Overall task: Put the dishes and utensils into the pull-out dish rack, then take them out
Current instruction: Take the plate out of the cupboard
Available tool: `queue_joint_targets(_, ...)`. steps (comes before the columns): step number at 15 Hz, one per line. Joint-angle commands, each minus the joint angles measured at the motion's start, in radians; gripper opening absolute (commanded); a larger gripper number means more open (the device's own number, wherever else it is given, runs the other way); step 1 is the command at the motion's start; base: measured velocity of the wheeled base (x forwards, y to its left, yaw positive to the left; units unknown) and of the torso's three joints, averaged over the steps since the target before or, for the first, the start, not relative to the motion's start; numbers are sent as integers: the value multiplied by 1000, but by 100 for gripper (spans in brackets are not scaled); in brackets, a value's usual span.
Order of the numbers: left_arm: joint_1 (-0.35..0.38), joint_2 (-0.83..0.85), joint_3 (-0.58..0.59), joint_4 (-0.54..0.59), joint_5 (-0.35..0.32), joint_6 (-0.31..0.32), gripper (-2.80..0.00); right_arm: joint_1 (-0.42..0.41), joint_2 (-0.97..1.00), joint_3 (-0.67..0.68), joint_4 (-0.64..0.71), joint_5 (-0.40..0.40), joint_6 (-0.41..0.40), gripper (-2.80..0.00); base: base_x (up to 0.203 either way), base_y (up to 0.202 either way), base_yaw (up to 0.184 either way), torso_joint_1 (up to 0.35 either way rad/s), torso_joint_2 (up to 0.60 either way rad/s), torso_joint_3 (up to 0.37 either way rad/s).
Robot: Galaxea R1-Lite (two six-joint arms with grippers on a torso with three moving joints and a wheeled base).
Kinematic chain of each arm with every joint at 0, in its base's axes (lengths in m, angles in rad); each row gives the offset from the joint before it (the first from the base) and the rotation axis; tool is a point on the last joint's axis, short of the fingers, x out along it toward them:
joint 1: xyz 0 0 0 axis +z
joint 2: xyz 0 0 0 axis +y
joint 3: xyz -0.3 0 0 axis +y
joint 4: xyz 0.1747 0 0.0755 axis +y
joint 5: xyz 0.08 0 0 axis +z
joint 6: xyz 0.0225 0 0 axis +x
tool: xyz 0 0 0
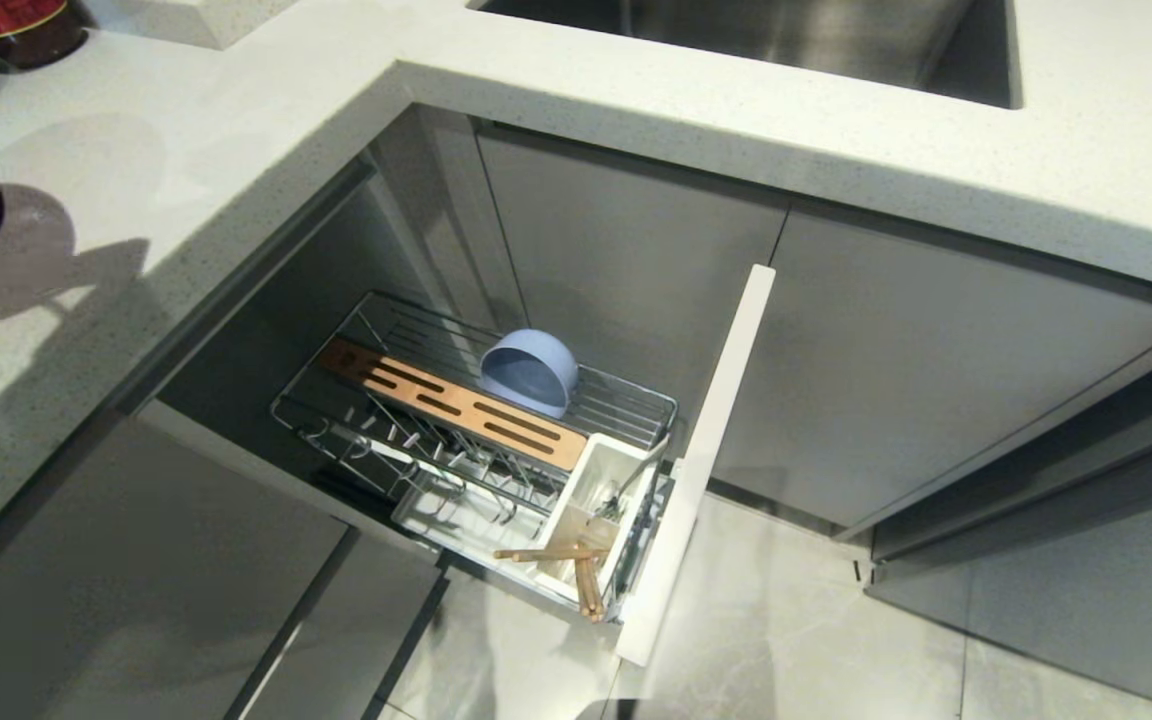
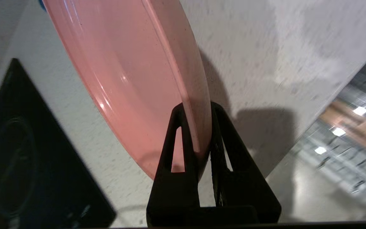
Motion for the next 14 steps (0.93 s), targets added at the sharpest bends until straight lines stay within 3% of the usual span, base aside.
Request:
queue_joint_targets(1,0,75,-40,120,37,0,-280,0,-4,0,0,0,1,-280,0,0,0,0,0,0)
queue_joint_targets(7,4,135,-44,407,169,-30,-280,0,-4,0,0,0,1,-280,0,0,0,0,0,0)
queue_joint_targets(9,14,141,-44,481,176,-41,-280,0,-4,0,0,0,1,-280,0,0,0,0,0,0)
queue_joint_targets(14,76,146,-41,527,146,-63,-280,0,-4,0,0,0,1,-280,0,0,0,0,0,0)
